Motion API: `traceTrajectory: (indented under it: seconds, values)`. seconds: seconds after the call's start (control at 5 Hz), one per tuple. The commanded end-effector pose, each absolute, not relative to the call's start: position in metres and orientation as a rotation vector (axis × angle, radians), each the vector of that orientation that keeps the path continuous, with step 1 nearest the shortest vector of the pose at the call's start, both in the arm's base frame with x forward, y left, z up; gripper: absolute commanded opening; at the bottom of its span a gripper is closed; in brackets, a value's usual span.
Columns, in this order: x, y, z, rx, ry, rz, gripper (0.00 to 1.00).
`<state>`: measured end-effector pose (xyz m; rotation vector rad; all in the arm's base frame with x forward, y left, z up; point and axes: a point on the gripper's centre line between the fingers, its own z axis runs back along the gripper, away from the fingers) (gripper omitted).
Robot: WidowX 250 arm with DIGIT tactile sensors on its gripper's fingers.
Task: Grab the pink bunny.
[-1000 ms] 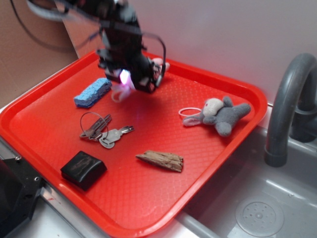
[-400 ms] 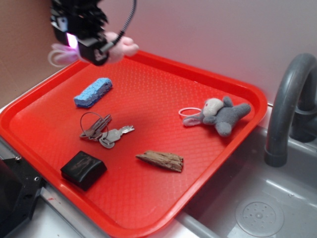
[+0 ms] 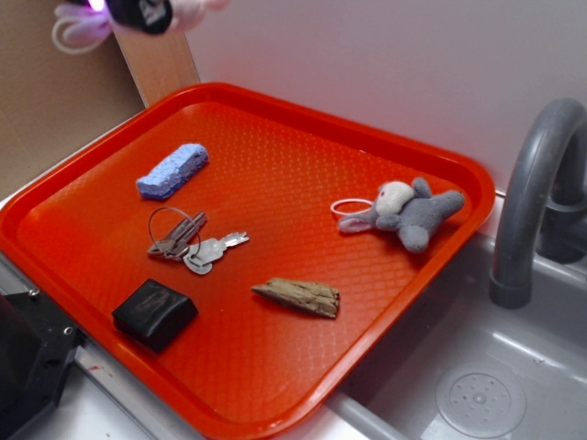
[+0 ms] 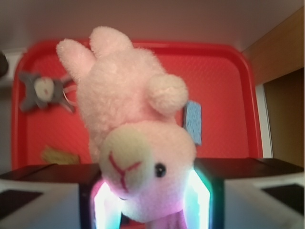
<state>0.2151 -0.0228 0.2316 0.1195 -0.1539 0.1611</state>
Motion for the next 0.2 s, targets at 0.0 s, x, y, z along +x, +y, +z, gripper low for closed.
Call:
traceTrajectory:
  seconds: [0.0]
  values:
    - [0.2286,-0.0158,0.2551,0.207,-0.152,0.137,0.04]
